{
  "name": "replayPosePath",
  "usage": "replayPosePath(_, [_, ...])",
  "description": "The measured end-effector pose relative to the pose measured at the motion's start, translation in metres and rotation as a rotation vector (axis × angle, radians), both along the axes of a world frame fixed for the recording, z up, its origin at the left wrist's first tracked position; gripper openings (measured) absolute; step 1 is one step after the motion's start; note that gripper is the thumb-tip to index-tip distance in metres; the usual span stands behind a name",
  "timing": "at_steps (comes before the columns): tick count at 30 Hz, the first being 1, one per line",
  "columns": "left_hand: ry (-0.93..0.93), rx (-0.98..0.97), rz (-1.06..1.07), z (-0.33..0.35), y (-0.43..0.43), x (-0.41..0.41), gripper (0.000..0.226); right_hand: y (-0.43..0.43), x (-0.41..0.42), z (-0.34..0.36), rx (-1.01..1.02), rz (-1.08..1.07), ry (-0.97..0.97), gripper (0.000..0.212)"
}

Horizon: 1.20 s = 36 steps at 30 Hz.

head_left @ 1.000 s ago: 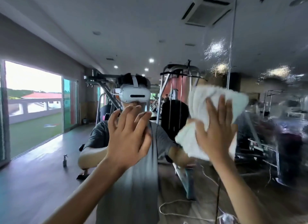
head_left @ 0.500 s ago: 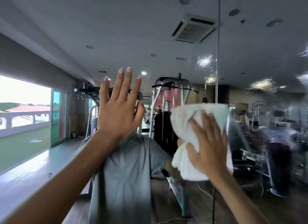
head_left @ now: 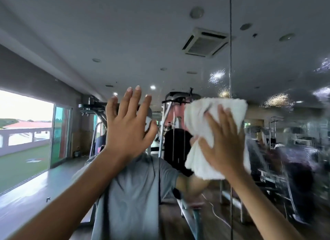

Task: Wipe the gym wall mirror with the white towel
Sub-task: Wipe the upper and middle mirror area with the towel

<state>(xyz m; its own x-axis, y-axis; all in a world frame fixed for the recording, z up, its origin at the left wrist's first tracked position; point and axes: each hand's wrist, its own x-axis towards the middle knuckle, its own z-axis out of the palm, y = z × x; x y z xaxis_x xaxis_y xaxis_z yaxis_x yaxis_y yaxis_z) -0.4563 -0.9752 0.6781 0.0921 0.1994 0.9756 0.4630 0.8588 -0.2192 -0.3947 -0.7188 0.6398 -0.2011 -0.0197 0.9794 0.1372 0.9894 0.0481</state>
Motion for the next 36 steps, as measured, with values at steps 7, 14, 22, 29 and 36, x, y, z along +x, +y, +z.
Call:
replayPosePath(7, [0.175,0.096,-0.160,0.112,0.015,0.010,0.042,-0.063,-0.016,0.137,-0.084,0.045,0.102,0.072])
replayPosePath(14, [-0.055,0.036,0.062,0.143,0.010,-0.007,0.061,-0.013,-0.007,0.117,0.266,0.063,0.073,0.066])
replayPosePath(22, [-0.056,0.024,0.067,0.143,0.009,-0.009,0.063,-0.053,-0.016,0.195,-0.086,0.037,0.131,0.066])
replayPosePath(29, [-0.046,0.017,0.057,0.142,0.009,-0.010,0.063,-0.002,-0.004,0.124,0.236,0.080,0.077,0.066])
replayPosePath(36, [-0.038,0.022,0.051,0.141,0.011,-0.011,0.065,-0.042,-0.006,0.267,-0.170,0.067,0.137,0.067])
